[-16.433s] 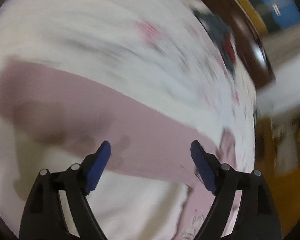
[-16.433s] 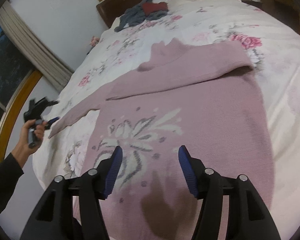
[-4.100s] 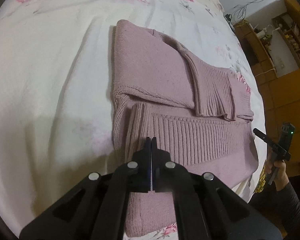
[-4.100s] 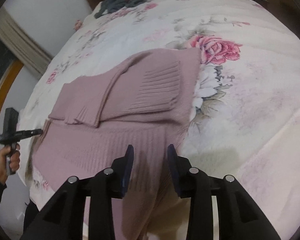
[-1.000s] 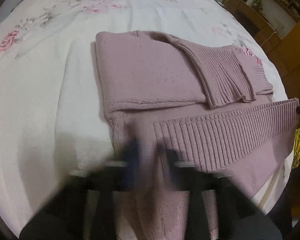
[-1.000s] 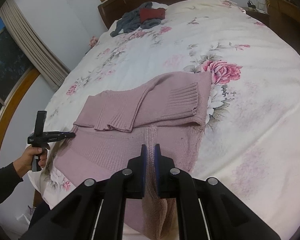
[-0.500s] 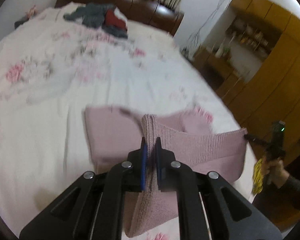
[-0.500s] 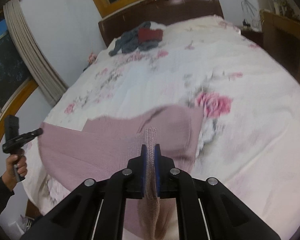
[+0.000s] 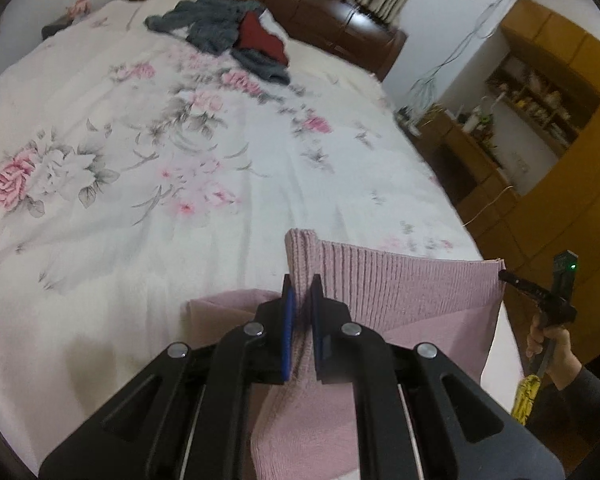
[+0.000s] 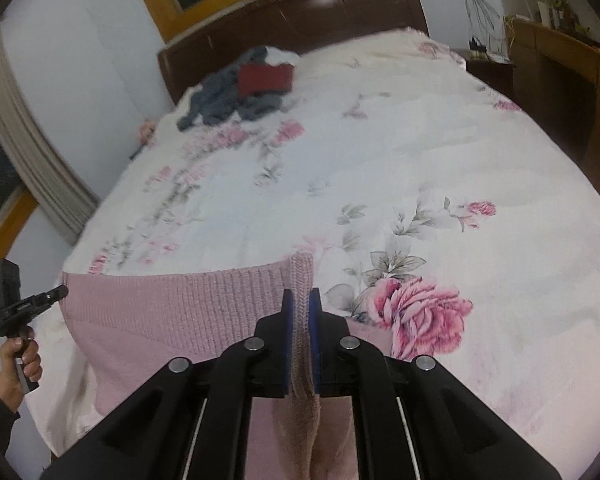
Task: Fold small clothes
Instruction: 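Lift the held band with both tools and fold the sweater over onto itself, then open both tools and release the folded sweater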
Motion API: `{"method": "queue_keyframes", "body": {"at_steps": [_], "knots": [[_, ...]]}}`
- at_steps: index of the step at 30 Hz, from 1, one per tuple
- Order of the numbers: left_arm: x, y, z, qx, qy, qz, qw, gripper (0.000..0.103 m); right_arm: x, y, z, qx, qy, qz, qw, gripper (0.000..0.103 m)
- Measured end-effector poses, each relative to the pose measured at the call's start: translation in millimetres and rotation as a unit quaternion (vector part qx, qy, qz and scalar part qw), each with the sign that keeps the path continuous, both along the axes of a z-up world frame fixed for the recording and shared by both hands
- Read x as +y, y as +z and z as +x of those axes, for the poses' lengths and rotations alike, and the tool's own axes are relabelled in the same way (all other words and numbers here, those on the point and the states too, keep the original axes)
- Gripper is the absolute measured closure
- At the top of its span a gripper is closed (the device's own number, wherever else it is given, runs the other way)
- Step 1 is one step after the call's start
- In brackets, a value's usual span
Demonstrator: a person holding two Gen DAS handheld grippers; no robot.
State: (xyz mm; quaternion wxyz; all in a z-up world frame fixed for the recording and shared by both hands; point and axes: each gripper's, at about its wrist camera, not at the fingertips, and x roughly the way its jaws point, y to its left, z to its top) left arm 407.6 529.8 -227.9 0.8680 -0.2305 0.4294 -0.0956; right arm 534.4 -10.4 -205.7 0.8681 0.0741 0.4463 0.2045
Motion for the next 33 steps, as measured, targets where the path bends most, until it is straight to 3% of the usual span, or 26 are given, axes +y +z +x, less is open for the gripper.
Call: {"method": "queue_keyframes", "body": {"at_steps": [8, 13, 16, 18, 21, 22, 24, 25, 27, 28, 29, 31, 33], "knots": [[14, -76, 59, 0.094, 0.024, -0.016, 0.9951, 0.097, 21, -71, 51, 0.053, -0.004, -0.05, 0.997, 0.096], [20, -126, 81, 0.161, 0.04, -0.019, 0.9859, 0.097, 20, -109, 69, 0.082, -0.016, -0.067, 0.994, 0.096], [17, -151, 88, 0.211, 0.036, -0.002, 0.9769, 0.096, 19, -132, 77, 0.107, -0.019, -0.08, 0.991, 0.096], [18, -151, 88, 0.213, 0.045, 0.001, 0.9761, 0.092, 20, -148, 80, 0.137, -0.017, -0.086, 0.987, 0.093], [21, -117, 74, 0.163, 0.074, 0.017, 0.9837, 0.087, 11, -135, 76, 0.126, -0.036, -0.078, 0.988, 0.078], [19, -101, 65, 0.129, 0.066, -0.011, 0.9894, 0.084, 8, -123, 70, 0.108, -0.042, -0.069, 0.991, 0.078], [11, -95, 56, 0.106, 0.033, -0.061, 0.9919, 0.081, 2, -106, 54, 0.085, -0.036, -0.02, 0.995, 0.078], [7, -98, 55, 0.112, 0.025, -0.06, 0.9915, 0.079, 2, -105, 44, 0.097, -0.021, 0.004, 0.995, 0.079], [1, -120, 58, 0.154, 0.016, -0.042, 0.9871, 0.08, 3, -121, 31, 0.132, -0.006, 0.006, 0.991, 0.08], [1, -138, 57, 0.184, 0.02, -0.032, 0.9822, 0.082, 3, -131, 29, 0.15, -0.004, -0.004, 0.989, 0.085], [4, -149, 56, 0.197, 0.027, -0.032, 0.9794, 0.088, 1, -140, 29, 0.159, -0.006, -0.012, 0.987, 0.097], [14, -150, 51, 0.197, 0.052, -0.059, 0.9773, 0.091, -10, -144, 32, 0.164, -0.019, -0.001, 0.986, 0.101], [16, -130, 42, 0.173, 0.057, -0.065, 0.9811, 0.082, -15, -134, 27, 0.171, -0.029, 0.019, 0.985, 0.094]]}}
